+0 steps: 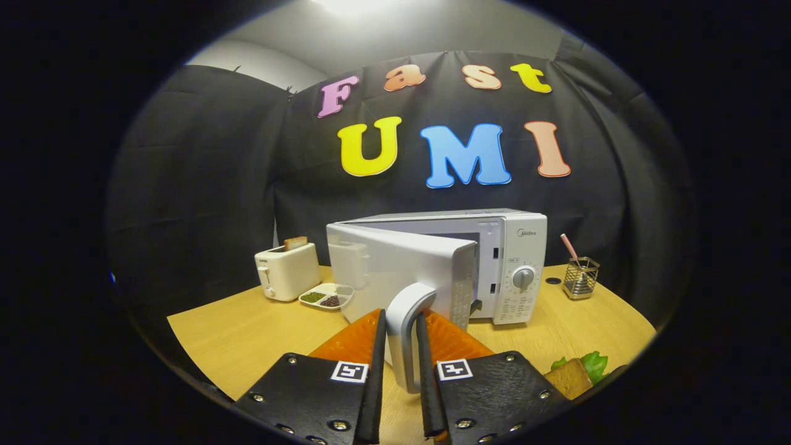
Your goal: Open the microwave, put the food inside, and close the microwave door.
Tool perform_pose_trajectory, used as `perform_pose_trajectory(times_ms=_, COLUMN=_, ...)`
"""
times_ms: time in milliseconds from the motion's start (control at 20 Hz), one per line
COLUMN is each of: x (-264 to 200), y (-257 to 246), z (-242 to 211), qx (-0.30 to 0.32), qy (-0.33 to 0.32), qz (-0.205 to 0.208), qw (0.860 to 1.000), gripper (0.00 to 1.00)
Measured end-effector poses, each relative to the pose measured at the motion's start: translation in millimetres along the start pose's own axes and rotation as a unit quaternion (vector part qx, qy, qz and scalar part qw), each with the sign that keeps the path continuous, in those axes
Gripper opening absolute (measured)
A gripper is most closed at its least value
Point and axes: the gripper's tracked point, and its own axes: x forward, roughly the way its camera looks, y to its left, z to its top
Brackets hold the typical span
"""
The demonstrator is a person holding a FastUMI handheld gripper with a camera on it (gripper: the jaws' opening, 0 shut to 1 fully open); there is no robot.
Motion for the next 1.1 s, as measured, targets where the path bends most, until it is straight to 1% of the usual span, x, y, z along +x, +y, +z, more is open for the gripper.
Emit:
perform_pose_trajectory(times_ms=250, x=-25, y=42, z=-7, qx=-0.005, qy=0.002, qz=0.047, qw=0.999, gripper=0.26)
perform_pose_trajectory(times_ms=450, x=-35, y=74, z=-12, qx=-0.016, qy=0.003, qz=0.078, qw=0.997, gripper=0.26)
perform_pose_trajectory(times_ms=900, x=-42, y=153, z=-23, qx=-0.014, qy=0.017, qz=0.150, qw=0.988, gripper=0.26)
perform_pose_trajectory(times_ms=1100, x=-40, y=191, z=-24, qx=-0.008, qy=0.023, qz=0.176, qw=0.984, gripper=0.26)
